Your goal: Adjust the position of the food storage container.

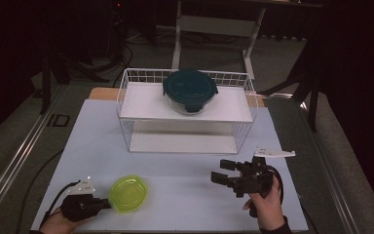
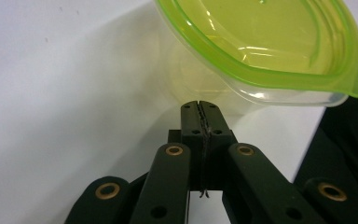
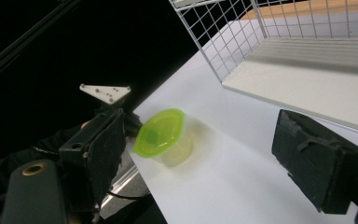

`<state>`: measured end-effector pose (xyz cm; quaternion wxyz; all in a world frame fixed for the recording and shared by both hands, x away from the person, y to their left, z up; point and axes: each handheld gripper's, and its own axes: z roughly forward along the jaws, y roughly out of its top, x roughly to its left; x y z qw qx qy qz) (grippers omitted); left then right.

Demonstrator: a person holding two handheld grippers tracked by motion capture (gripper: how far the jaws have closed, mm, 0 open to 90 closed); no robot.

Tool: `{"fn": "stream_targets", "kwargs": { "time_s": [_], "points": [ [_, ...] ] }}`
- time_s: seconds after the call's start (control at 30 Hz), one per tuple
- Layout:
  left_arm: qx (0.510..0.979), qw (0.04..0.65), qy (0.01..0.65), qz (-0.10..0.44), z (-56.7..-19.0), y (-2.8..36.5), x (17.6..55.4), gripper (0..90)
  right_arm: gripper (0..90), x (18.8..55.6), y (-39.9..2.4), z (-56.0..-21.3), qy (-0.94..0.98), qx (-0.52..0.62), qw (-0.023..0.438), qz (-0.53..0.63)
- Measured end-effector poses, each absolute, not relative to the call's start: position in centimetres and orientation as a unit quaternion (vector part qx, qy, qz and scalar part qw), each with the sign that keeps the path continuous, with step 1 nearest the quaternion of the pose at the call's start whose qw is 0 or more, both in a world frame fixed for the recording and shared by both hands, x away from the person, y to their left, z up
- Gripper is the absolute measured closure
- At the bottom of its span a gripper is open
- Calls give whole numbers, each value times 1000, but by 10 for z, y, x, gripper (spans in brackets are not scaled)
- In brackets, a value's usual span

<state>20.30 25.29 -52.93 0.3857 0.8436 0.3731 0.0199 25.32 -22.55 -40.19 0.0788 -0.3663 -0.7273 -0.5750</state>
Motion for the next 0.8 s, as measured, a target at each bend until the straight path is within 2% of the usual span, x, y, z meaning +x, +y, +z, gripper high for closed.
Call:
{"fn": "stream_targets", "kwargs": {
  "time_s": [0.37, 0.8],
  "points": [
    [849, 391, 356, 0, -526, 250, 196, 892, 166, 253, -228, -402, -725, -369, 77, -577],
    [835, 395, 384, 8, -527, 227, 227, 892, 166, 250, -229, -407, -727, -370, 80, -572]
  ]
}}
